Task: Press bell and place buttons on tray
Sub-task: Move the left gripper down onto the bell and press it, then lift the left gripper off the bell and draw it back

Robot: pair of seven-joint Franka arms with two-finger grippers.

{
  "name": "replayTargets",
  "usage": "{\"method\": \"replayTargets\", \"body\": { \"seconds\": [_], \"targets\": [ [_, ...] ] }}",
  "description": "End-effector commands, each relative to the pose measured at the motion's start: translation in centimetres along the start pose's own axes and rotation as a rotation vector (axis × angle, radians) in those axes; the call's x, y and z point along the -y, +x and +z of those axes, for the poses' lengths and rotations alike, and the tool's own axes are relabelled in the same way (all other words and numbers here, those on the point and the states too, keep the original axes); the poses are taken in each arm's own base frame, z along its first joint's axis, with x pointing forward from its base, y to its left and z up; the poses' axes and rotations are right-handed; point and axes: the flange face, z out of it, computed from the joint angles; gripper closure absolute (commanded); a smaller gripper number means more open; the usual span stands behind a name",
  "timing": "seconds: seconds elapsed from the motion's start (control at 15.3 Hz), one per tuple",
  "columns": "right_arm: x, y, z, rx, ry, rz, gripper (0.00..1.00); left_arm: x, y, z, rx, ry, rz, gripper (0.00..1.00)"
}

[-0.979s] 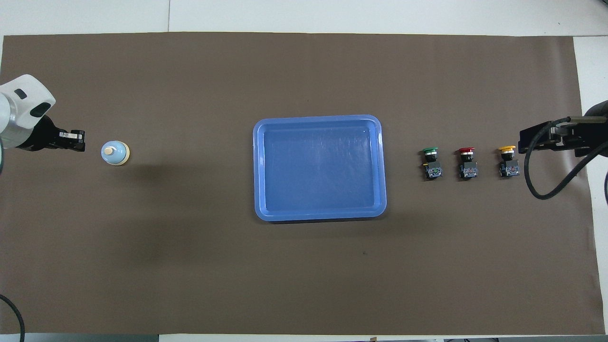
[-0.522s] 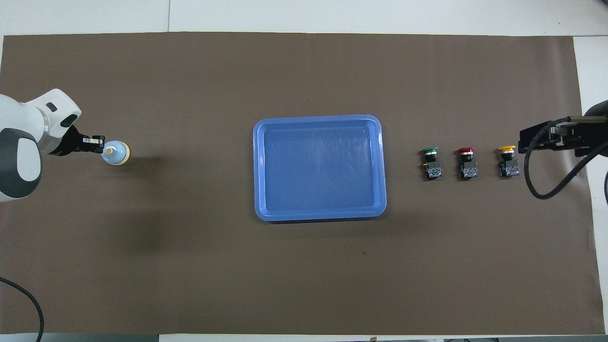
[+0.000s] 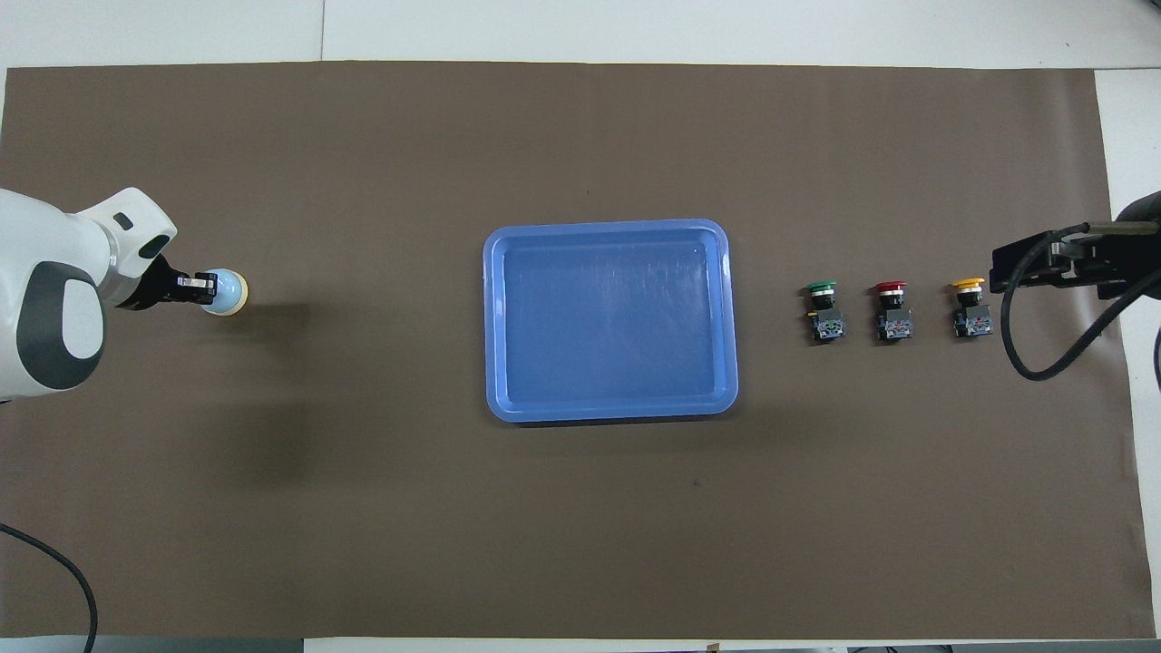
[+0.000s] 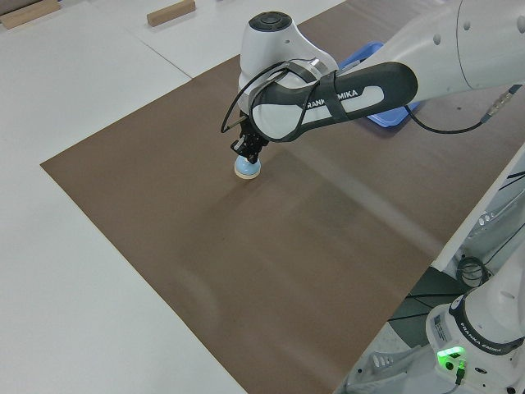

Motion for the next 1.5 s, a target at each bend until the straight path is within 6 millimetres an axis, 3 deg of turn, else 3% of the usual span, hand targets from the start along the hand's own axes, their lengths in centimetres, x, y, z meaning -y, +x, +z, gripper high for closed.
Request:
{"method": "replayTargets", "body": {
  "seconds": [0.0,0.2,0.39,0.59,0.78,0.98,1.44],
  "targets": [
    [-0.3,-0.3,-0.4,0.005,-0.016,-0.011,0.00,0.1,0.8,-2.7,0.063,-0.009,0.018,1.00],
    [-0.3,-0.3,-0.4,0.005,-0.016,-0.011,0.00,-1.2,1.7,-7.2,0.115,-0.016,0.036,0.99],
    [-0.3,-0.3,-0.4,0.005,-0.016,-0.011,0.00,-3.4,0.7,-10.1,0.158,-0.015,0.063,0.00],
    [-0.3,-0.3,-0.4,0.005,-0.016,-0.011,0.00,-4.0,-1.4,-15.5,0.166,-0.007,0.060,0.00],
    [-0.3,-0.3,-0.4,0.005,-0.016,-0.010,0.00,-4.7,-3.4,-19.1,0.168,-0.004,0.018,0.00],
    [-0.3,-0.3,-0.4,0.005,-0.016,-0.011,0.00,-6.4,-4.9,-20.1,0.222,-0.001,-0.026,0.00],
    [-0.3,-0.3,-0.4,0.005,-0.016,-0.010,0.00,-7.2,-5.9,-20.9,0.239,-0.001,-0.017,0.00]
  ]
}}
